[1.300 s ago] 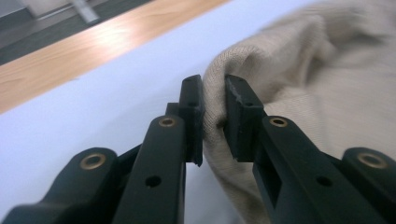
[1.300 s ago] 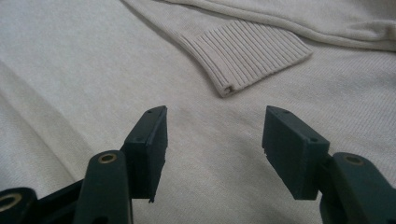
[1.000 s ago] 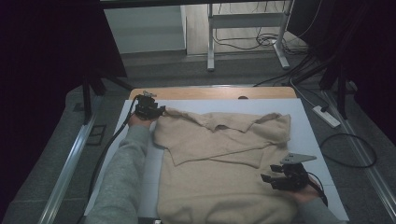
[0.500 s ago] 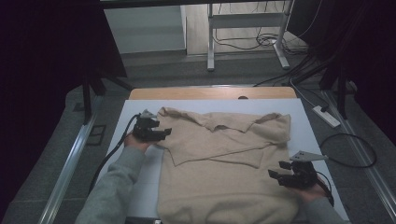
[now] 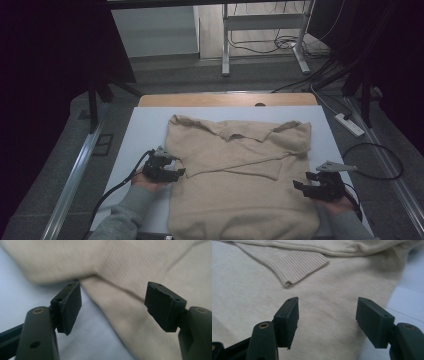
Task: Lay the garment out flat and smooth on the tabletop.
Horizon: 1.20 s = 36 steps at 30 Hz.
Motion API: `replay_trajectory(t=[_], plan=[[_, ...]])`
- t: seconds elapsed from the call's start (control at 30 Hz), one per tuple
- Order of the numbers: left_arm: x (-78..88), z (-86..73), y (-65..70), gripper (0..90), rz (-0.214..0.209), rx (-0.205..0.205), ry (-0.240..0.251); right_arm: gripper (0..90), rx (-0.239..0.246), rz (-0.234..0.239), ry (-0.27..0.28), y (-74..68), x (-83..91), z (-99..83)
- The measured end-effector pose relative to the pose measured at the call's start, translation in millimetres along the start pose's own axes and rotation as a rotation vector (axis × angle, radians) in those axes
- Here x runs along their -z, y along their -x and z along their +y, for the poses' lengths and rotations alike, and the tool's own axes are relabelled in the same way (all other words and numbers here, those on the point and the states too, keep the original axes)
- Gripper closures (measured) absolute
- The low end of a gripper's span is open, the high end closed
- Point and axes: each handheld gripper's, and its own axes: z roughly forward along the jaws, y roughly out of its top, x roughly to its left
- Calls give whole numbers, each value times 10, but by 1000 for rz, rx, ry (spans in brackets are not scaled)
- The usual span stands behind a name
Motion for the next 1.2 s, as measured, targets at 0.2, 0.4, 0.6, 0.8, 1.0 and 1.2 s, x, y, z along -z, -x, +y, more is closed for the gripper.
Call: replay_trajectory(t=[0.2, 0.4, 0.6, 0.8, 1.0, 1.2], plan=[[-68, -69, 27, 292, 5, -12, -29, 340, -2, -25, -10, 20, -5, -20], [-91, -78, 40, 286, 8, -8, -30, 329, 7, -77, -37, 28, -41, -41], [-75, -94, 36, 268, 34, 2, -36, 322, -16, -108, -62, 68, -63, -72], [-66, -108, 48, 340, 17, -6, -25, 363, 7, -112, -63, 36, -71, -73], [-42, -123, 31, 531, -5, -5, -15, 494, 20, -98, -61, -5, -73, -66], [-29, -134, 2, 803, -80, 2, -19, 691, -5, -61, -63, 13, -65, -58]])
